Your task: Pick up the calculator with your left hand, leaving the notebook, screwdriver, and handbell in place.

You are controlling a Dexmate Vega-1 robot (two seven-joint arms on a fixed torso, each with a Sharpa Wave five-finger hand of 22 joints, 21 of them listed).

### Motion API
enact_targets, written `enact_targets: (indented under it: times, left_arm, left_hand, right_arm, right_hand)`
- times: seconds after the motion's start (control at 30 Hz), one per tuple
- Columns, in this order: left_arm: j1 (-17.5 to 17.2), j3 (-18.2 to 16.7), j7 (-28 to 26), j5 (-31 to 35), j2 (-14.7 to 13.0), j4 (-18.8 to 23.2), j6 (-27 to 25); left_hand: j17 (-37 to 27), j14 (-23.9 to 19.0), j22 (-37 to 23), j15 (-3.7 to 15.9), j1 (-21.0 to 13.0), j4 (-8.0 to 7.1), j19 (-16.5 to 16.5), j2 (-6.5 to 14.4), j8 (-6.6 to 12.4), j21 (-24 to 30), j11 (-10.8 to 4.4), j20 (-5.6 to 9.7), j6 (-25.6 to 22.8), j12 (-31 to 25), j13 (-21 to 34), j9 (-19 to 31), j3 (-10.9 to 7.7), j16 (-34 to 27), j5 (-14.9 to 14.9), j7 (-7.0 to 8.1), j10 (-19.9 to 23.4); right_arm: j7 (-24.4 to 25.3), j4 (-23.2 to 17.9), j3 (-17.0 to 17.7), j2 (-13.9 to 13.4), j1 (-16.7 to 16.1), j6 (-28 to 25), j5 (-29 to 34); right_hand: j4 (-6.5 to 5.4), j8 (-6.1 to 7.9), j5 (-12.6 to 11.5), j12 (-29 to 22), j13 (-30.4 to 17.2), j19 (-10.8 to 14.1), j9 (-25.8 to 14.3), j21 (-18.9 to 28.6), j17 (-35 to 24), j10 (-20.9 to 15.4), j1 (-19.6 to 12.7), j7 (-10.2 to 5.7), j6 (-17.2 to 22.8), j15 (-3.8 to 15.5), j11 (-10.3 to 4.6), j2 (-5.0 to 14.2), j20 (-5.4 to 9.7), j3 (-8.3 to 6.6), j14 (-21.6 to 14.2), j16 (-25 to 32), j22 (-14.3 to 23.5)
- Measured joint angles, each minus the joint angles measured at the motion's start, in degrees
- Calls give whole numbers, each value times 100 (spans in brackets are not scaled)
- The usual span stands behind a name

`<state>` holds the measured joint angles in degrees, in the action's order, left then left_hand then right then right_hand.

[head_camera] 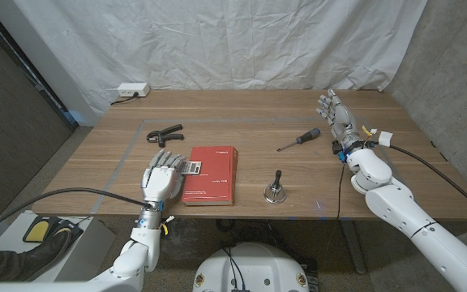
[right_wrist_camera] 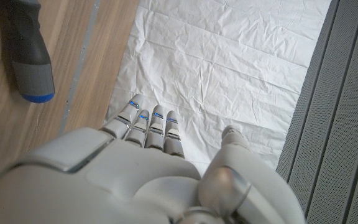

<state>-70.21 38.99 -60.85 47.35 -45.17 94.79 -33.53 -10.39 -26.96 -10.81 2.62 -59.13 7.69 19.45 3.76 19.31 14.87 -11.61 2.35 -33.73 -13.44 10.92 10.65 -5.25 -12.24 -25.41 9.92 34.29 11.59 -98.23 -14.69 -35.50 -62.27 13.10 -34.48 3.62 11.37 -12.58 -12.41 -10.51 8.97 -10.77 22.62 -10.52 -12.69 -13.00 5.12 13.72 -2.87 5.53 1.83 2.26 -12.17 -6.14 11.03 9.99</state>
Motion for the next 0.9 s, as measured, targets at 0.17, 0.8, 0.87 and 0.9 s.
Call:
enact_targets:
  times: [0.17, 0.8, 0.87, 0.9]
  left_arm:
    - [34, 23, -100, -14, 32, -72, 17]
    - [-23, -196, -288, 27, 285, -279, 228]
    - [-42, -244, -295, 94, 323, -292, 289]
    - [-56, -277, -295, 104, 344, -300, 305]
  left_hand:
    - [-16, -93, 0, 4, -86, 1, 0, 86, 22, 0, -16, 0, -215, 30, 0, 0, -48, 18, 107, 16, 102]
    - [-16, -832, -53, 68, -427, -38, 451, 427, 110, 226, -8, 23, -900, 62, 1, -27, -293, 17, 750, -42, 825]
    - [-16, -904, -53, 78, -455, -50, 481, 455, 110, 234, -7, 12, -939, 62, 1, -27, -330, 17, 818, -82, 886]
    - [-16, -912, -53, 87, -469, -33, 481, 469, 103, 238, -7, 12, -939, 62, 1, -27, -347, 17, 847, -82, 886]
  right_arm:
    - [-14, 23, -13, 12, 12, 13, -3]
    - [-54, 78, -34, 32, 30, 39, -20]
    - [-62, 91, -39, 34, 41, 42, -21]
    - [-64, 91, -39, 34, 41, 43, -21]
  right_hand:
    - [0, 0, 0, 0, 0, 0, 0, -39, 0, -32, 0, 0, 0, 0, 31, 0, 0, 0, 0, 0, 0]
    - [0, 0, 0, 0, 0, 20, 0, -44, 0, -31, 0, 0, 0, 0, 30, 0, -21, 0, 0, 0, 0]
    - [17, 0, 0, 0, 0, 20, 0, -44, 0, -31, 0, 0, 0, 0, 30, 0, -21, 17, 0, 0, 0]
    - [18, 0, 0, 0, 0, 20, 0, -44, 0, -31, 0, 0, 0, 0, 30, 0, -21, 18, 0, 0, 0]
